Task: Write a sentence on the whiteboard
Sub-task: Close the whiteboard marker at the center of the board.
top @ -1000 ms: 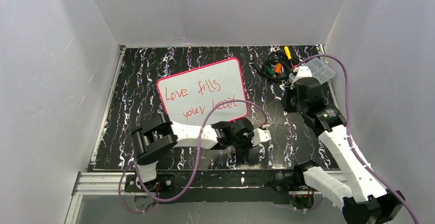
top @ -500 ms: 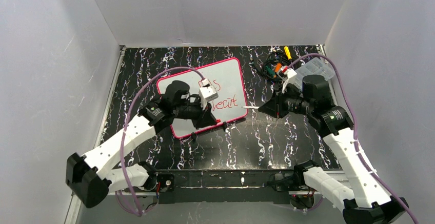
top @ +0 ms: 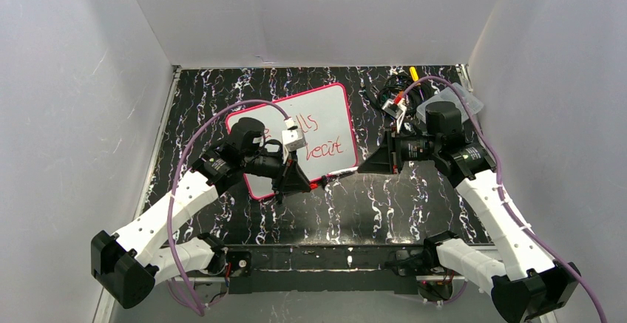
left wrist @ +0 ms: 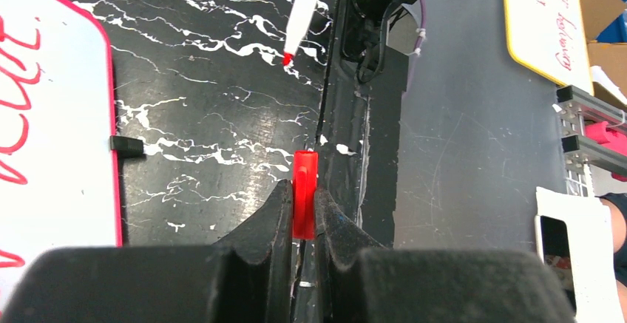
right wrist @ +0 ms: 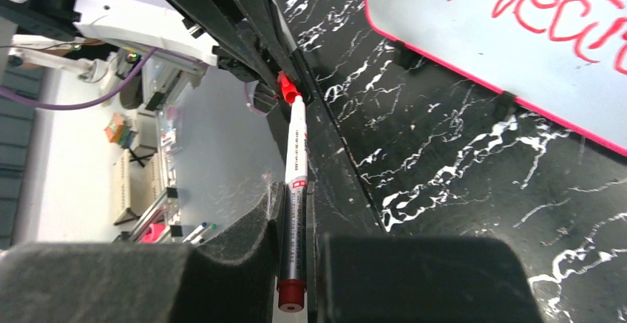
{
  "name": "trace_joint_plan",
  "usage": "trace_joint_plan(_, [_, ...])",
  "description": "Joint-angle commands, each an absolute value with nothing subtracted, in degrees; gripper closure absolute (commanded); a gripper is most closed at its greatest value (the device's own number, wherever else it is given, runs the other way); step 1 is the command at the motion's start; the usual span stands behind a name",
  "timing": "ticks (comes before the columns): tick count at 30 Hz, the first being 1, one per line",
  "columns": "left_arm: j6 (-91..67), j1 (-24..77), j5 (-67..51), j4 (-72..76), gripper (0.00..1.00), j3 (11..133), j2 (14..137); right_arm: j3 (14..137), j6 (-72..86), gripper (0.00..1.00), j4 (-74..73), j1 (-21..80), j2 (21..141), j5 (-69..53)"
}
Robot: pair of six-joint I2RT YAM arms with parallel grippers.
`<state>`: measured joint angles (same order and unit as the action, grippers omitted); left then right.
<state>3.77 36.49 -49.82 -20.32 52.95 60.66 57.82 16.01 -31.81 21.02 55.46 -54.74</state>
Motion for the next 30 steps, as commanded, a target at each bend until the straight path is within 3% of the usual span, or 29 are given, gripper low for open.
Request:
trace_joint_plan(1, [2.5, 36.1, -53.5, -19.6, 1.00, 53.0, 60.8, 56.3, 17.9, 0.99, -28.0, 20.9, 55.4, -60.6])
trace_joint_plan(30, [-1.9, 35.2, -55.0, -14.9, 1.00, 52.6, 62.6, 54.0, 18.4, 0.99, -25.0, 24.0, 58.0, -59.3])
